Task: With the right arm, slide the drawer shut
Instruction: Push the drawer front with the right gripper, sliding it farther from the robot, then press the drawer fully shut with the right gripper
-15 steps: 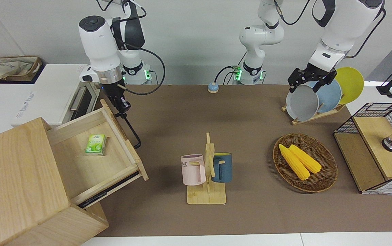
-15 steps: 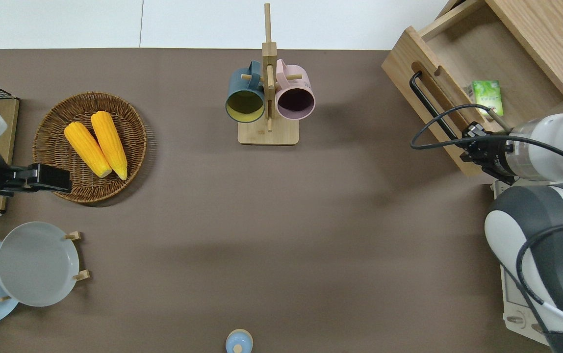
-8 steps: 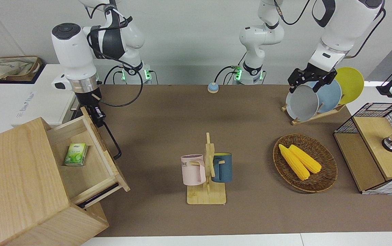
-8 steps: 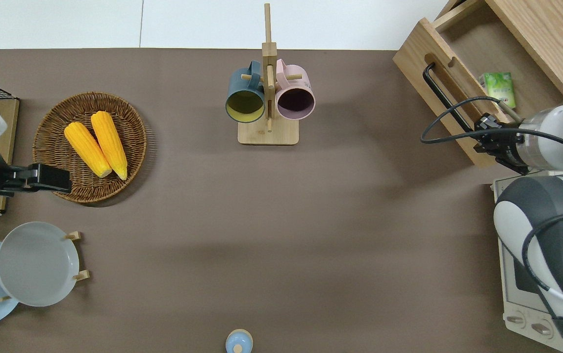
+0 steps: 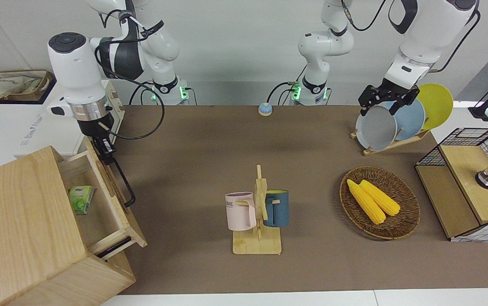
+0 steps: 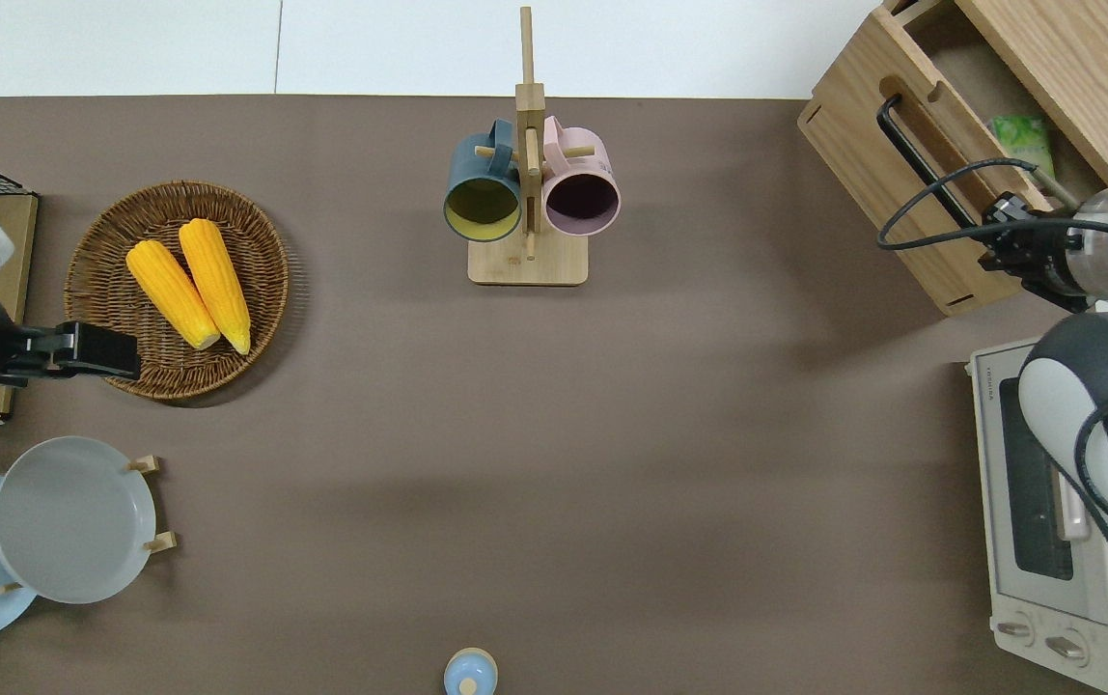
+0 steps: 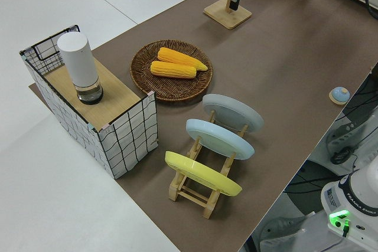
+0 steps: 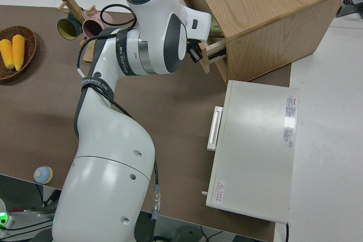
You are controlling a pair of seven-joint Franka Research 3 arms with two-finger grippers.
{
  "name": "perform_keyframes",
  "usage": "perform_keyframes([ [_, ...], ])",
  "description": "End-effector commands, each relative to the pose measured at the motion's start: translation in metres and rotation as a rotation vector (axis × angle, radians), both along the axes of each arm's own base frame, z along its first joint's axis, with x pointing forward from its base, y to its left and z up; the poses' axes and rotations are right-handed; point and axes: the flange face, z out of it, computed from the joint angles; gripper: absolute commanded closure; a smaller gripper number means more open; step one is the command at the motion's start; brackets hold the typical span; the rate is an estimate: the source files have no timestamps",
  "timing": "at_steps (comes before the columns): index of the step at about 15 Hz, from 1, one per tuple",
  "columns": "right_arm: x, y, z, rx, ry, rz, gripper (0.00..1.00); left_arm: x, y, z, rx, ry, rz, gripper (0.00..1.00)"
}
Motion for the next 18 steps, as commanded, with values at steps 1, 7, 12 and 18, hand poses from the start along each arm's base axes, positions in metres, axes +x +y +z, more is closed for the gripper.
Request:
perform_keyframes([
  [1, 0.015, -0.023, 0.004, -0.018, -0.032, -0.004, 1.0, -0.004, 0.001, 0.002, 0.012, 0.007, -0.007, 0.0],
  [7, 0.024, -0.04, 0.003, -0.058, -0.048, 0.001, 1.0, -0.004, 0.0, 0.002, 0.012, 0.006, -0.008, 0.0],
  [12, 0.026, -0.053, 0.001, -0.104, -0.062, 0.006, 1.0, -0.004, 0.001, 0.002, 0.012, 0.007, -0.007, 0.0],
  [18, 0.03, -0.065, -0.001, -0.13, -0.089, 0.015, 1.0, -0.004, 0.001, 0.002, 0.012, 0.006, -0.007, 0.0],
])
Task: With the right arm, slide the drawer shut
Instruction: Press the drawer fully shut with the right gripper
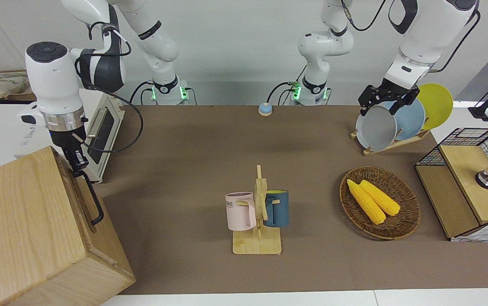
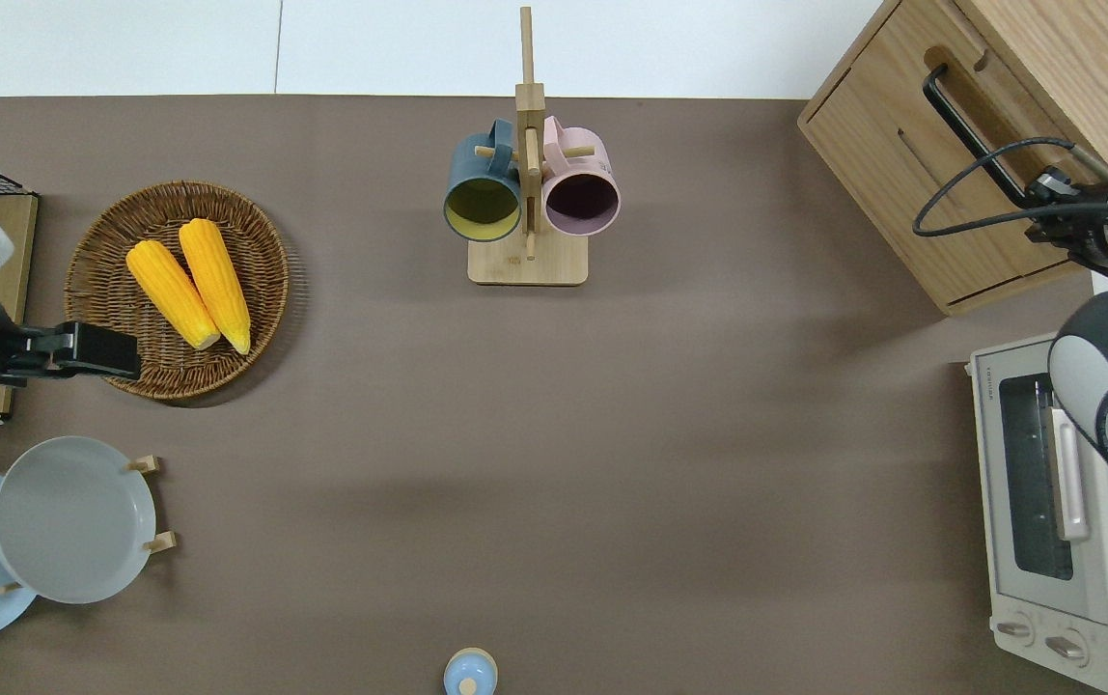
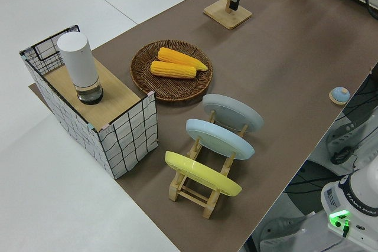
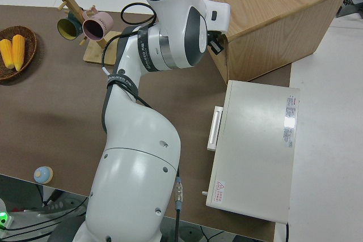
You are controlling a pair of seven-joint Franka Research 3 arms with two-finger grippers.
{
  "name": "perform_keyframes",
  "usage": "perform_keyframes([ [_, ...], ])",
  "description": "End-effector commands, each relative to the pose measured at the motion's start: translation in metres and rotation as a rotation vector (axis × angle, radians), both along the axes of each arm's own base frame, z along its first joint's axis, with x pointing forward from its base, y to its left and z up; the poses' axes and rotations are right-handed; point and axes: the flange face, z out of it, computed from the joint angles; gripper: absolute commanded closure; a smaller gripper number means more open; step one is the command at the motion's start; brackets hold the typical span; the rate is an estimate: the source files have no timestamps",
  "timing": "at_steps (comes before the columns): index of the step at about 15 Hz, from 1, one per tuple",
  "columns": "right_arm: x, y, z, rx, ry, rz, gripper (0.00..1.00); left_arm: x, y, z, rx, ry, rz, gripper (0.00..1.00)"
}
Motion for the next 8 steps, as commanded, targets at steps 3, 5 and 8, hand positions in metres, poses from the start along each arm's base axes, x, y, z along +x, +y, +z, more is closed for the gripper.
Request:
perform_keyframes([
  [3, 0.009, -0.027, 0.001, -0.042, -0.045, -0.004, 1.0, -0.004, 0.0, 0.002, 0.012, 0.007, -0.008, 0.0],
  [5, 0.008, -0.021, 0.001, -0.04, -0.035, 0.0, 1.0, -0.004, 0.001, 0.002, 0.012, 0.006, -0.007, 0.0],
  [8, 0.0, 0.017, 0.003, -0.047, 0.037, 0.051, 1.0, -0.004, 0.001, 0.002, 0.012, 0.006, -0.007, 0.0],
])
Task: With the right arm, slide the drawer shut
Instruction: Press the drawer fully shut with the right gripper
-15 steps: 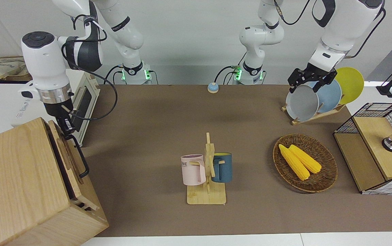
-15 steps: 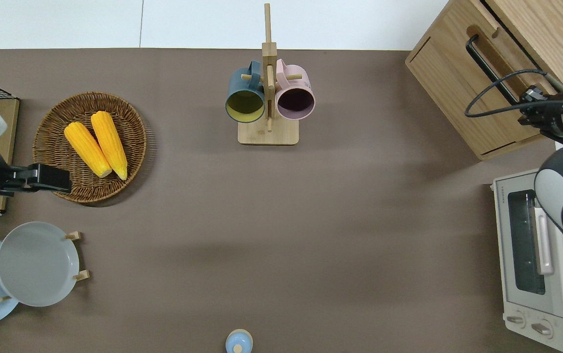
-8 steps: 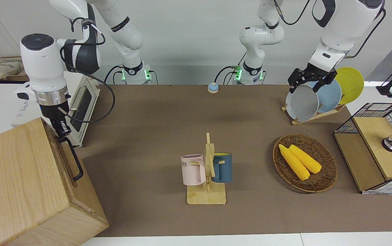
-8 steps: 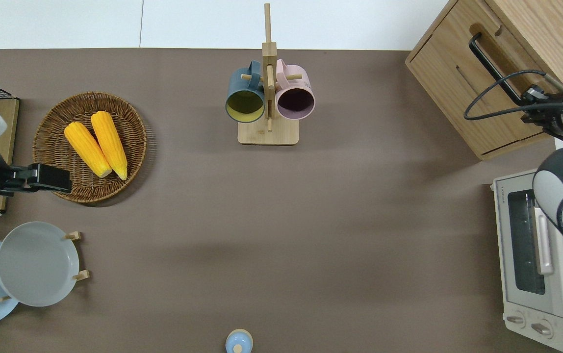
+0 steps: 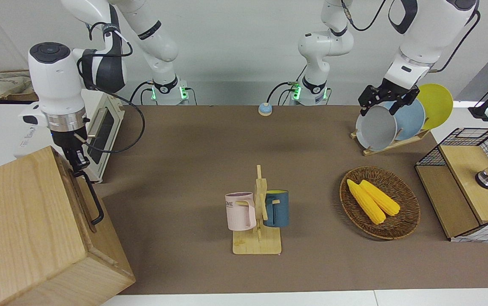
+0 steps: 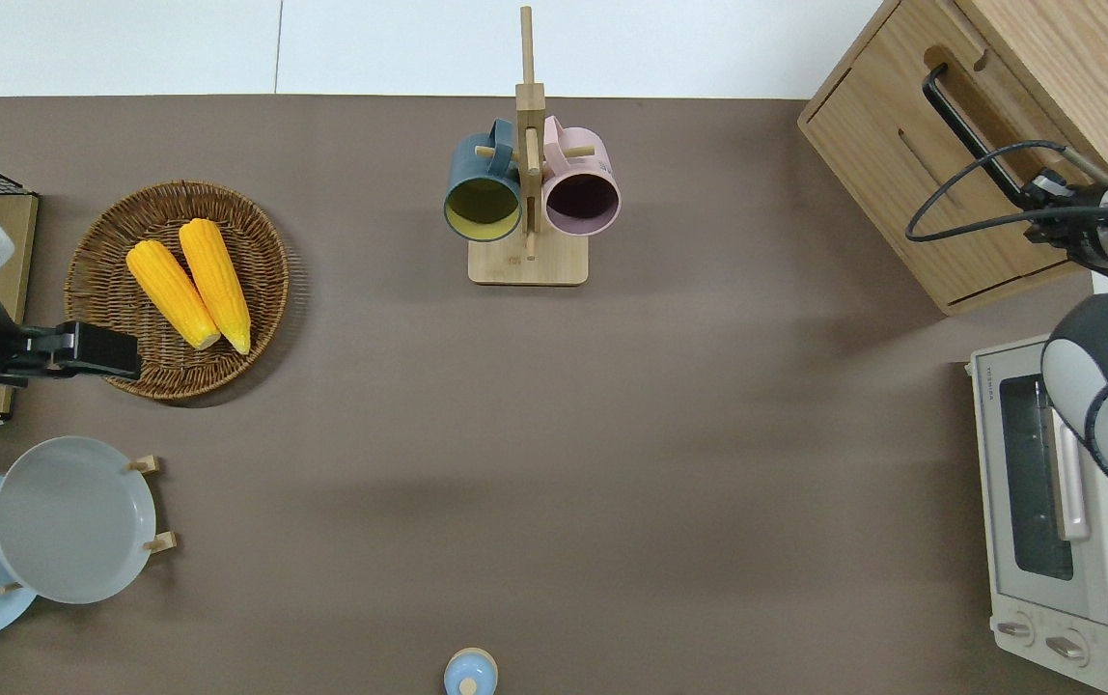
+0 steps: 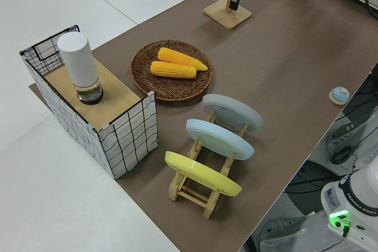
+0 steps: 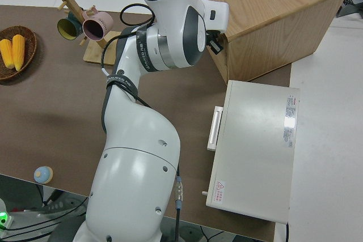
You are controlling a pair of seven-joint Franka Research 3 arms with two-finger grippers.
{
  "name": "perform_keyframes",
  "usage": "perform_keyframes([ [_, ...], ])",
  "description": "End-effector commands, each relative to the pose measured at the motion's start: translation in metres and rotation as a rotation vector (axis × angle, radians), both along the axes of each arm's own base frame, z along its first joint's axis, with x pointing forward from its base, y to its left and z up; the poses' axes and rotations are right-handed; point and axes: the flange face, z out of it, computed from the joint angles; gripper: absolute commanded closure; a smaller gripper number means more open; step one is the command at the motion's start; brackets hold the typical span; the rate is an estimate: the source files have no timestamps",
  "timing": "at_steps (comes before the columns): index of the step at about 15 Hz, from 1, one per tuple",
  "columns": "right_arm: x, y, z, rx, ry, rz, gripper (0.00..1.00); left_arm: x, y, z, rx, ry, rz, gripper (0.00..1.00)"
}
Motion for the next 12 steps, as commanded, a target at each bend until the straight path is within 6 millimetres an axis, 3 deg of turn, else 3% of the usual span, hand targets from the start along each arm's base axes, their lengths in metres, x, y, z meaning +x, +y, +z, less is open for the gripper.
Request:
perform_keyframes([
  [1, -0.001, 0.018, 0.006, -0.02, 0.03, 0.037, 1.0, -0.004, 0.001, 0.002, 0.012, 0.007, -0.007, 0.0],
  [3, -0.012, 0.035, 0.012, -0.032, 0.107, 0.128, 1.0, -0.004, 0.0, 0.002, 0.011, 0.007, -0.008, 0.0],
  [5, -0.024, 0.053, 0.031, 0.008, 0.139, 0.22, 1.0, -0.004, 0.001, 0.002, 0.012, 0.006, -0.007, 0.0],
  [8, -0.042, 0.079, 0.047, -0.006, 0.231, 0.472, 1.0, -0.004, 0.001, 0.002, 0.012, 0.006, -0.007, 0.0],
  [10, -0.053, 0.083, 0.059, 0.005, 0.268, 0.645, 1.0, -0.004, 0.001, 0.002, 0.012, 0.007, -0.007, 0.0],
  [12, -0.059, 0.084, 0.063, -0.017, 0.301, 0.76, 0.894, -0.004, 0.001, 0.002, 0.012, 0.007, -0.007, 0.0],
])
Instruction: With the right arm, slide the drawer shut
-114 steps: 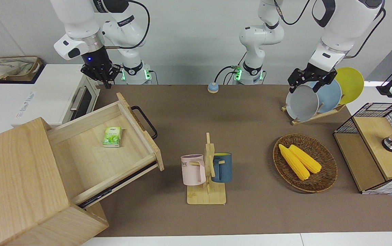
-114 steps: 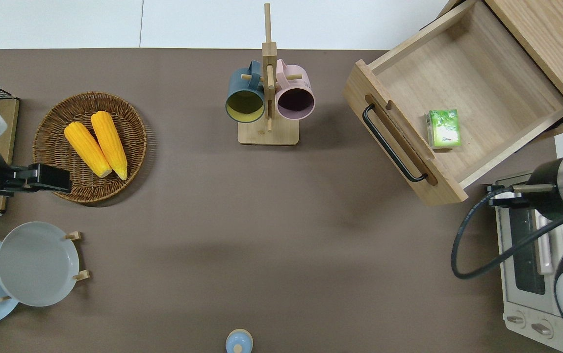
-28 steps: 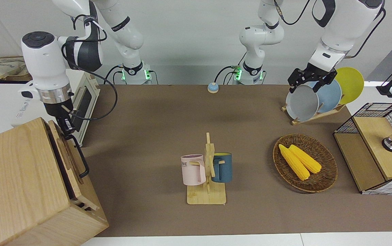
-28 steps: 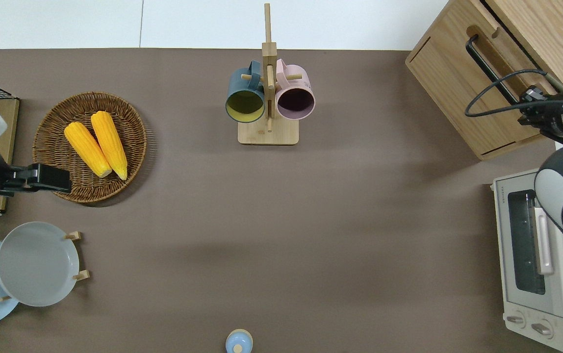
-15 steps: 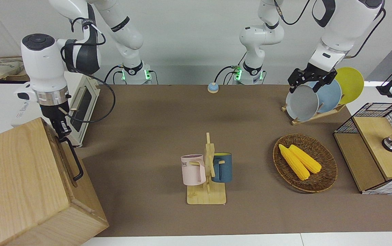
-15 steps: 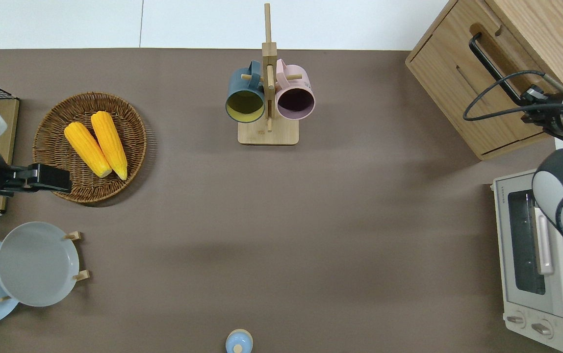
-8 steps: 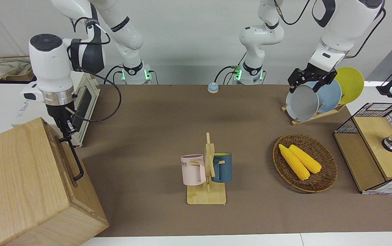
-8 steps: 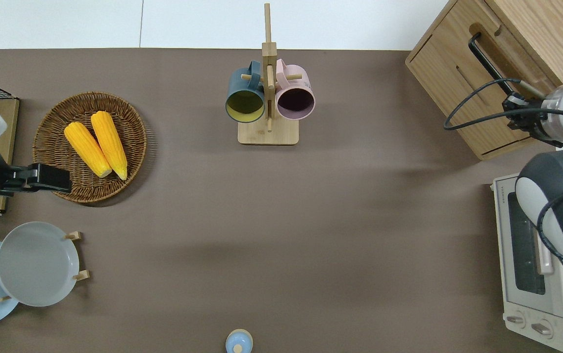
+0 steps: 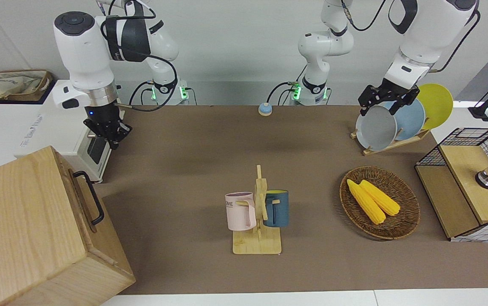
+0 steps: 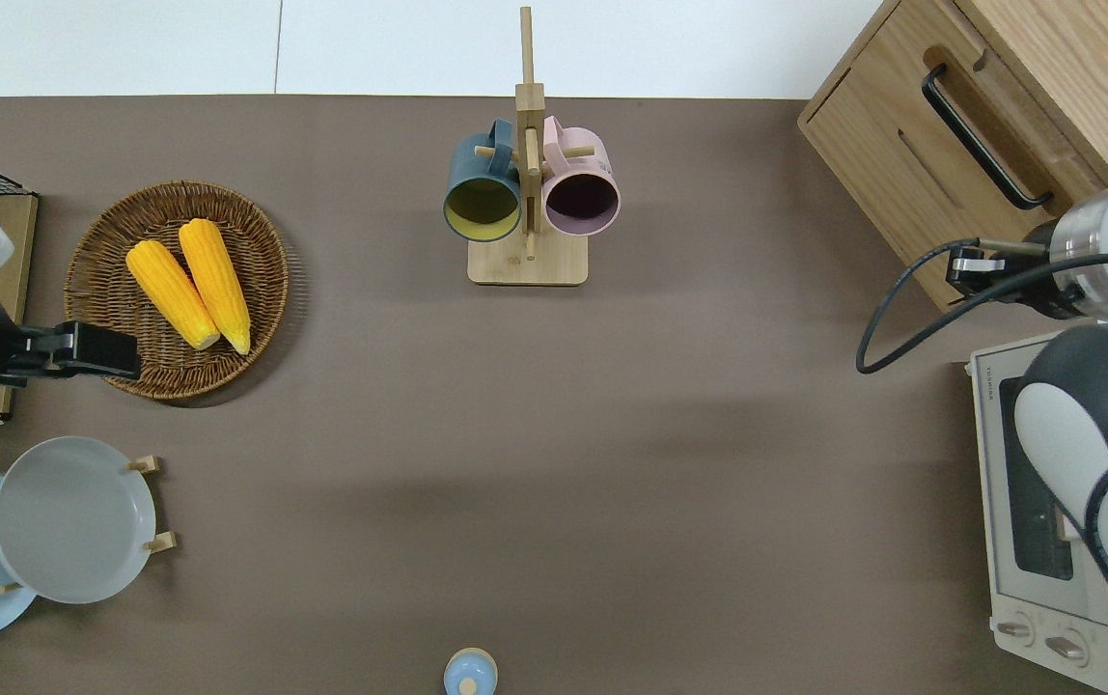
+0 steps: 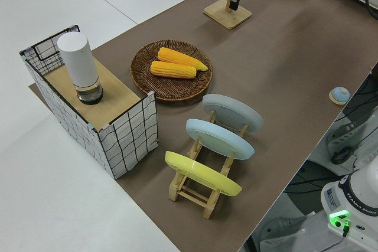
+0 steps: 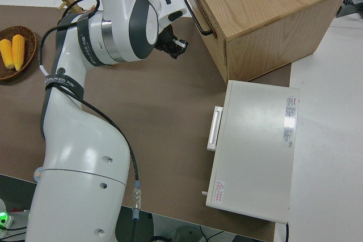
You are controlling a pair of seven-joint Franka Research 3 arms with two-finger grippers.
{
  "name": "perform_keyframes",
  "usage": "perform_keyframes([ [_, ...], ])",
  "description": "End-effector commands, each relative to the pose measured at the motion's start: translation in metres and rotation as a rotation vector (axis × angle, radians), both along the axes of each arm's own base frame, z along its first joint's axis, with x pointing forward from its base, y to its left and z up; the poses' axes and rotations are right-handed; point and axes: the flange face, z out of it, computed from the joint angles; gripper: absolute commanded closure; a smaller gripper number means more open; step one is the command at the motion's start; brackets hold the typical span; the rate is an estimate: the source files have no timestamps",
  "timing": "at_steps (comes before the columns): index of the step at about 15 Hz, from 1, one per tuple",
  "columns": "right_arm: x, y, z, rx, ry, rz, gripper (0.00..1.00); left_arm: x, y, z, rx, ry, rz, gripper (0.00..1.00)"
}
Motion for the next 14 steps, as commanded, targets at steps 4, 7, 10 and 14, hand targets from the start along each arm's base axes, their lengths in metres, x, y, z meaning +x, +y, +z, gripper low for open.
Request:
perform_keyframes([
  [4, -0.024, -0.01, 0.017, 0.029, 0.077, 0.232, 0.546, -0.004, 0.0, 0.002, 0.012, 0.007, -0.008, 0.0],
  [7, -0.027, -0.009, 0.018, 0.031, 0.094, 0.251, 0.018, -0.004, 0.001, 0.002, 0.012, 0.007, -0.007, 0.0],
  [10, -0.029, -0.01, 0.021, 0.048, 0.088, 0.259, 0.017, -0.004, 0.001, 0.002, 0.012, 0.007, -0.007, 0.0],
  [14, -0.032, -0.005, 0.029, 0.047, 0.077, 0.293, 0.017, -0.004, 0.001, 0.002, 0.012, 0.007, -0.007, 0.0],
])
